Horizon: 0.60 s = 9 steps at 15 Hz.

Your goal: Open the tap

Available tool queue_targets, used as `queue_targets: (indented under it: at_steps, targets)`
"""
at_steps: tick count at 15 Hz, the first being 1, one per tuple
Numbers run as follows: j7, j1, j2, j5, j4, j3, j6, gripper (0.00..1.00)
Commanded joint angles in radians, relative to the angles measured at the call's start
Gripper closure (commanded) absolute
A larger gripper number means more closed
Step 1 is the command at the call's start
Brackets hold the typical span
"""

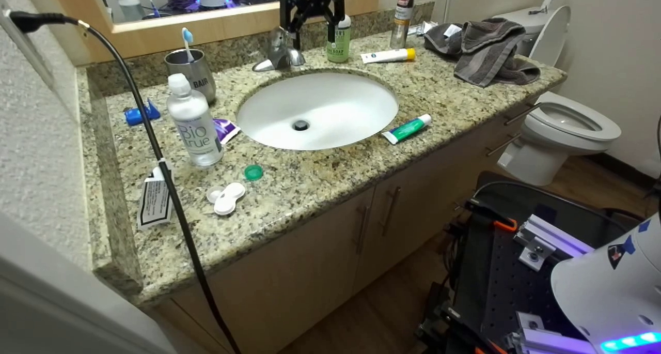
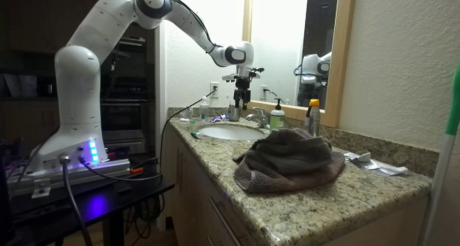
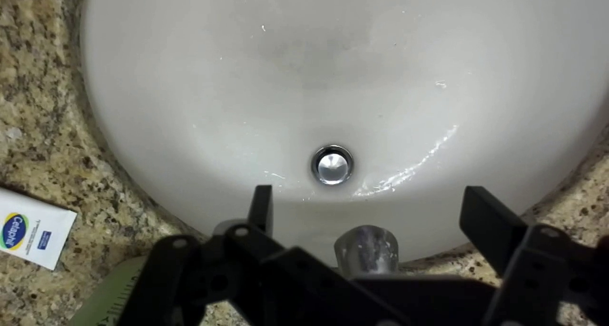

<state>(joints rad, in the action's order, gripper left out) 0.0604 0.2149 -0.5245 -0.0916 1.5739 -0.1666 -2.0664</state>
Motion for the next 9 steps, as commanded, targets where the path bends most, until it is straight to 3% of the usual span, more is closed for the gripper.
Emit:
queue_targets:
  at_steps: [1, 8, 9]
  targets:
    - [0.078, -0.004, -0.058, 0.009, -0.055, -0.008, -0.038, 0.00]
    - [0.267, 0.001, -0.194, -0.033, -0.274, -0.009, -0.084, 0.00]
    - [0.228, -0.001, -0.140, -0.020, -0.191, -0.002, -0.085, 0.00]
